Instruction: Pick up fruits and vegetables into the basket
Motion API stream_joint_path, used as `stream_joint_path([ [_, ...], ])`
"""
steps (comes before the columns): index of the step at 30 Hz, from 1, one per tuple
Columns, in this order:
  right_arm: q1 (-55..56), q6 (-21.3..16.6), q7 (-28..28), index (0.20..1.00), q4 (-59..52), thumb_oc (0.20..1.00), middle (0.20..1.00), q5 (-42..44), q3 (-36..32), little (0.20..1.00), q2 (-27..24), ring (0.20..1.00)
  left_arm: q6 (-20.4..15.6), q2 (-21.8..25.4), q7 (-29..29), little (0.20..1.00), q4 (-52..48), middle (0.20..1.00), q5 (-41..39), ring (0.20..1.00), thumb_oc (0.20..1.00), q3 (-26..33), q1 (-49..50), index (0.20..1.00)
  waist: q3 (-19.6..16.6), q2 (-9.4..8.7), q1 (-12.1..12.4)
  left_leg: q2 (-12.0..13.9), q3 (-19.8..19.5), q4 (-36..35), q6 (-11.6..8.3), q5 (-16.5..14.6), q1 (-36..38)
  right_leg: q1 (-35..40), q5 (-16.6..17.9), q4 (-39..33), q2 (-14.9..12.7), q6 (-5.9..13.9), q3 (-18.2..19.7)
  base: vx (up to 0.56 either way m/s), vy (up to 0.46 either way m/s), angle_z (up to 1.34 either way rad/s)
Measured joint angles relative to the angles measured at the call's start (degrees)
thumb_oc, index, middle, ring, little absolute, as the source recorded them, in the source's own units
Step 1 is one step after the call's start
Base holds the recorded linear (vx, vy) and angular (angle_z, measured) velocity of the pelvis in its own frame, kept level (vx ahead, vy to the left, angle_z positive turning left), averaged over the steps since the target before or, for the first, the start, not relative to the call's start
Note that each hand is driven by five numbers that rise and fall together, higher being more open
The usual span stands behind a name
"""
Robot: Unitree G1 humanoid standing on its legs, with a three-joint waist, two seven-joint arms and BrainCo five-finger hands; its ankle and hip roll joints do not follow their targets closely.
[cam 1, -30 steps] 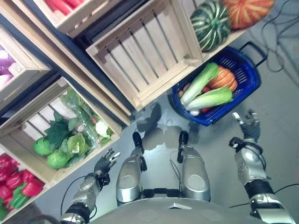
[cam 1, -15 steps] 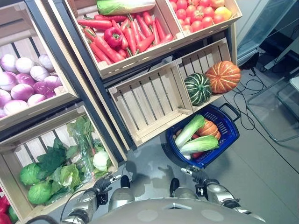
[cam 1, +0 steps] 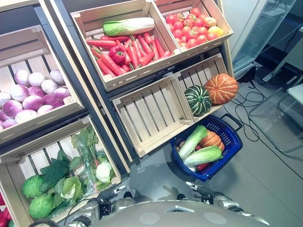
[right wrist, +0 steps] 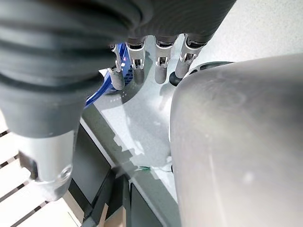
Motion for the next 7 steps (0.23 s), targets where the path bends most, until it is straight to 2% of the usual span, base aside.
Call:
stream_joint_path([
  [7,-0.4,2.3,-0.1,1.000,0.3,1.000,1.000,-0.1,0.2,1.000,0.0,1.000,4.3,0.0,0.0,1.000,0.7,1.000,2.5,1.000,1.000,0.0,-1.8,1.000,-0.8,0.04,0.0,0.1,0.0,0.0,0.03,-0.3,0.8,0.8,-0.1,-0.2,0.1,0.05,0.0,0.02,-0.007,0.00],
])
